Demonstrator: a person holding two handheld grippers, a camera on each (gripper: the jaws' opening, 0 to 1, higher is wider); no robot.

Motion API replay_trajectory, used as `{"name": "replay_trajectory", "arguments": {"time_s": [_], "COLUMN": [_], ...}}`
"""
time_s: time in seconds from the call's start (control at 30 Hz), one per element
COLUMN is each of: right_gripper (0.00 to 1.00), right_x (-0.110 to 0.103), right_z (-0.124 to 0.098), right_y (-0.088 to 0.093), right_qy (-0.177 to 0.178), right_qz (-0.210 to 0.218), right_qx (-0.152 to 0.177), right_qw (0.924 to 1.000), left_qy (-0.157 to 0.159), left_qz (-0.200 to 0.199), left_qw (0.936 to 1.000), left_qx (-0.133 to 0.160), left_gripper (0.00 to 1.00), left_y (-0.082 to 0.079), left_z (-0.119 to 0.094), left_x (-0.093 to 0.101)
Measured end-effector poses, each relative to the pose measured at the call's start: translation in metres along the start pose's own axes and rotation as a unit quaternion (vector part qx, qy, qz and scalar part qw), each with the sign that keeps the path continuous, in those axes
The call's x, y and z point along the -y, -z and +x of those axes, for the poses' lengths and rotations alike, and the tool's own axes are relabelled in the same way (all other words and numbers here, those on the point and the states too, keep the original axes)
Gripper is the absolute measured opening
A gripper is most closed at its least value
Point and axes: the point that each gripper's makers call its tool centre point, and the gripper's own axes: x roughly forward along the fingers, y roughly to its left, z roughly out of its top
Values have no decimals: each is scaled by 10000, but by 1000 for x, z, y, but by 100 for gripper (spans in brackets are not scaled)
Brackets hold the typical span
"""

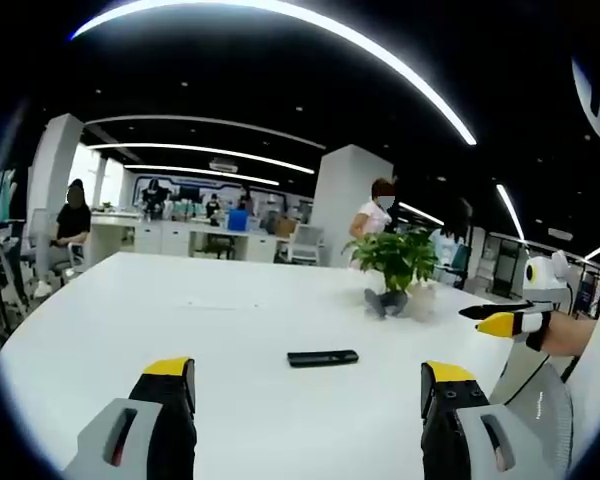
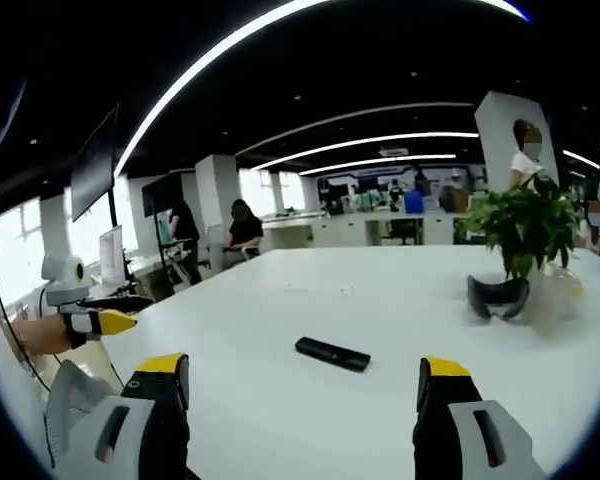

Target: Press the specified remote control buttons in sequence, fully releasing each button before pressing the next.

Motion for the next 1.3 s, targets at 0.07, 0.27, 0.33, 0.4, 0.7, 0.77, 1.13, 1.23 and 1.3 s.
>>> {"name": "replay_trajectory", "arguments": {"time_s": [0.07, 0.27, 0.33, 0.4, 0.7, 0.77, 1.13, 1.23, 1.3], "right_gripper": [94, 94, 94, 94, 93, 93, 93, 92, 93], "right_x": [-1, -2, -2, -2, -2, -2, 0, 1, 2], "right_z": [1, 2, 2, 2, 1, 0, -2, -4, -5], "right_y": [1, 0, 1, 2, 2, 3, 2, 3, 3], "right_qy": [-19, -25, -17, -21, 14, 14, 46, 74, 97], "right_qz": [-24, -33, -24, -23, -3, 7, -1, 11, 27], "right_qx": [-28, -18, -27, -48, -41, -47, -42, -56, -38], "right_qw": [10000, 10000, 10000, 10000, 10000, 10000, 10000, 10000, 9999], "left_qy": [-18, -1, 20, 30, 112, 123, 109, 101, 110], "left_qz": [-5, 8, 37, 41, 36, 33, 43, 36, 32], "left_qw": [10000, 10000, 10000, 10000, 9999, 9999, 9999, 9999, 9999], "left_qx": [-3, -24, -44, -49, -100, -109, -104, -112, -121], "left_gripper": [97, 97, 97, 97, 97, 97, 97, 97, 97], "left_y": [0, -1, -1, -1, 2, 2, 2, 3, 4], "left_z": [-1, 0, 1, 1, 3, 4, 2, 3, 3], "left_x": [-1, -3, -3, -3, 0, 1, 1, 1, 1]}}
